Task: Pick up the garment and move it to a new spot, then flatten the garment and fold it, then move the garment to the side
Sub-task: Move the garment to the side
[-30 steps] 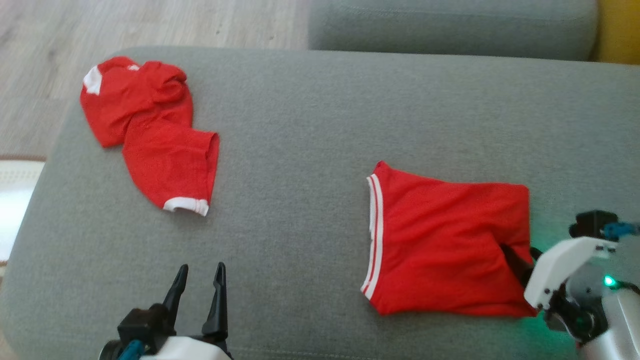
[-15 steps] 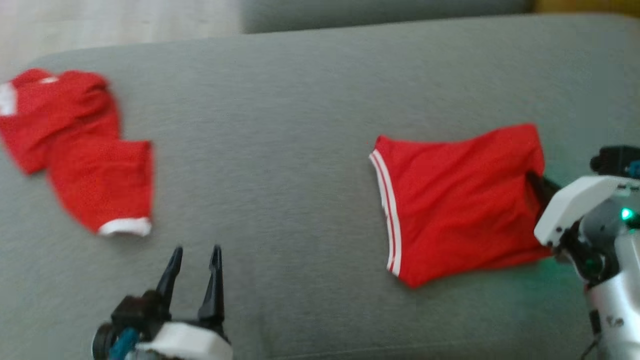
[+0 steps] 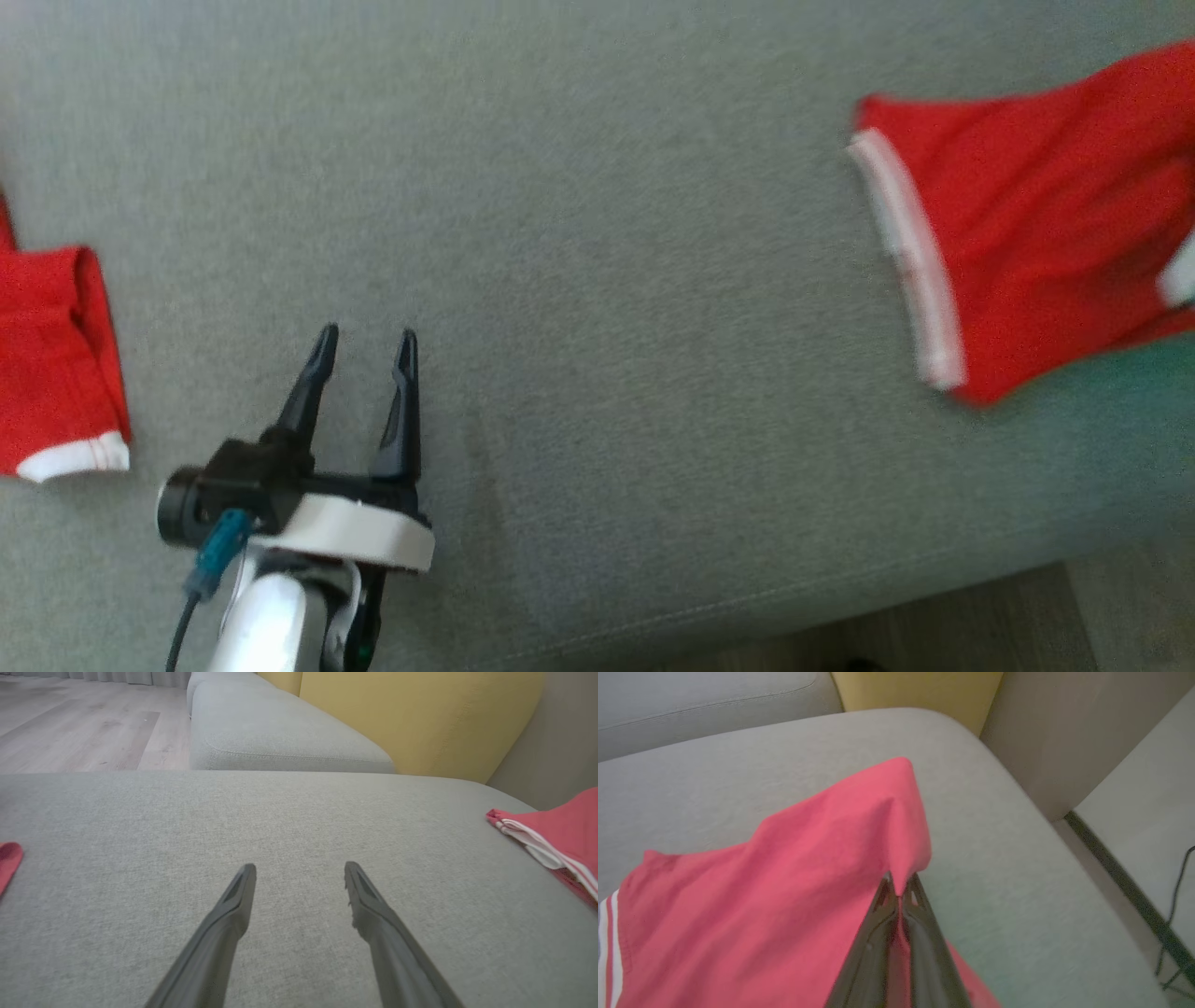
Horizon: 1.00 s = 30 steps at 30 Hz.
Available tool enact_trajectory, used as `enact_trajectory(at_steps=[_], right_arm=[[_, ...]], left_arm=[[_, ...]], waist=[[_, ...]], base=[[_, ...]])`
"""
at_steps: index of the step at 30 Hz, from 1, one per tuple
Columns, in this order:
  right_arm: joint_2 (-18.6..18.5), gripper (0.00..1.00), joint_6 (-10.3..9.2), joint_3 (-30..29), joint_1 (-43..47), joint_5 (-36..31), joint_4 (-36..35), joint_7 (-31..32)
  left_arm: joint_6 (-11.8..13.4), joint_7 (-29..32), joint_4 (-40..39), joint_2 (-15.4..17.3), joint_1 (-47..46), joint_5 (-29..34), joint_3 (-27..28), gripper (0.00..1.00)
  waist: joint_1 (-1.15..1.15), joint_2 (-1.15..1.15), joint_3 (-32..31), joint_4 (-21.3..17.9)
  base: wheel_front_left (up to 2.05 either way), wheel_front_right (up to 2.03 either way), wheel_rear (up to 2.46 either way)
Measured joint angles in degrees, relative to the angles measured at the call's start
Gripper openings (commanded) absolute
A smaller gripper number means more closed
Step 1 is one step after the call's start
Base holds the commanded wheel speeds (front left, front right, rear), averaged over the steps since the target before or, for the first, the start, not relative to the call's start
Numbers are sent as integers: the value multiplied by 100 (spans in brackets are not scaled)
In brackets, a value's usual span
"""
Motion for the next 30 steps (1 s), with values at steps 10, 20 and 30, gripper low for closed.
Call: enact_trajectory(at_steps=[10,20,30], right_arm=[[-873,0,0,-1752,-1371,-1683,1044,-546],[-719,100,0,-3226,-1638,-3671,1355,-728],[-272,100,0,-3053,-1494,-4209,1205,-2276]], left_arm=[[67,-1,-266,-8,-128,47,-160,100],[157,-1,-378,-7,57,44,-142,100],[210,-1,-248,-7,110,-196,-149,100]], waist=[[0,0,738,601],[-1,0,864,936],[-2,0,69,768]], base=[[0,0,0],[0,0,0],[0,0,0]])
